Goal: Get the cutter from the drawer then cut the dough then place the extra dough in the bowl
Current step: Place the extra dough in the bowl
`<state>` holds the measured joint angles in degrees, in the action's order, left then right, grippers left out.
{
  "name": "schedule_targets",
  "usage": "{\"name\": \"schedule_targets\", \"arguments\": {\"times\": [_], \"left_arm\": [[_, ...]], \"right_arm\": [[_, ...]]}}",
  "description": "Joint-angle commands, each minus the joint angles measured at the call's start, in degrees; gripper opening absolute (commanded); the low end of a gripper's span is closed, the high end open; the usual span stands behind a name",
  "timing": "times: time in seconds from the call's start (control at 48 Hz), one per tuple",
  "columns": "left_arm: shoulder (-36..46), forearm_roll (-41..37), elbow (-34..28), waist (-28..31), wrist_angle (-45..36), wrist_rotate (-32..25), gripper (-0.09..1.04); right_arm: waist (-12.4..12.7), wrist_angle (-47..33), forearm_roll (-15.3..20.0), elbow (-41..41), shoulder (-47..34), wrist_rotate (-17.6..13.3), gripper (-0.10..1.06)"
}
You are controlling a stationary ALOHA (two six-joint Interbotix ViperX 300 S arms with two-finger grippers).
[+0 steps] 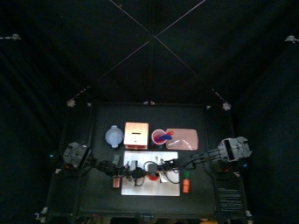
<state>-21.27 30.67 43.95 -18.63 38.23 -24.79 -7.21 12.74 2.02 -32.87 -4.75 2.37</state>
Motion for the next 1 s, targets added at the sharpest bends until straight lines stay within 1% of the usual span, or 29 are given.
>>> {"name": "schedule_targets", "arguments": {"times": [0.021, 0.125, 0.229, 0.312, 0.396, 0.646, 0.833, 0.958, 1.0], "left_arm": [[0.44, 0.09, -0.44, -0.18, -0.35, 0.09, 0.47], [0.44, 0.09, -0.35, -0.18, -0.35, 0.09, 0.47], [0.44, 0.09, -0.35, -0.18, -0.44, 0.09, 0.47], [0.44, 0.09, -0.35, -0.18, -0.7, 0.09, 0.47], [0.35, 0.09, -0.35, -0.18, -0.79, 0.09, 0.47], [0.18, 0.09, -0.44, -0.18, -2.02, 0.09, 0.47], [0.26, 0.18, -0.7, -0.18, -2.02, 0.09, 0.47], [1.49, 0.35, -0.88, 0.18, -2.02, -0.09, 0.46], [2.11, 0.44, -0.88, 0.26, -2.11, -0.18, 0.46]], "right_arm": [[0.18, 0.79, -1.23, 1.32, 1.05, 0.0, 0.59], [-0.18, 0.79, -2.55, 1.58, 1.49, 0.09, 0.43], [-0.18, 1.14, -3.52, 1.85, 2.29, 0.0, 0.3], [-0.35, 1.14, -3.6, 1.85, 3.34, -0.09, 0.24], [-0.97, 1.41, -3.6, 1.85, 5.36, -0.09, 0.23], [-0.53, 4.92, -3.96, -1.32, 17.49, -0.09, 0.23], [0.88, 5.45, -4.66, -9.4, 26.63, -0.09, 0.23], [1.76, 4.39, -4.66, -14.33, 28.21, -0.09, 0.23], [2.55, 3.34, -4.66, -16.26, 28.04, 0.0, 0.23]]}}
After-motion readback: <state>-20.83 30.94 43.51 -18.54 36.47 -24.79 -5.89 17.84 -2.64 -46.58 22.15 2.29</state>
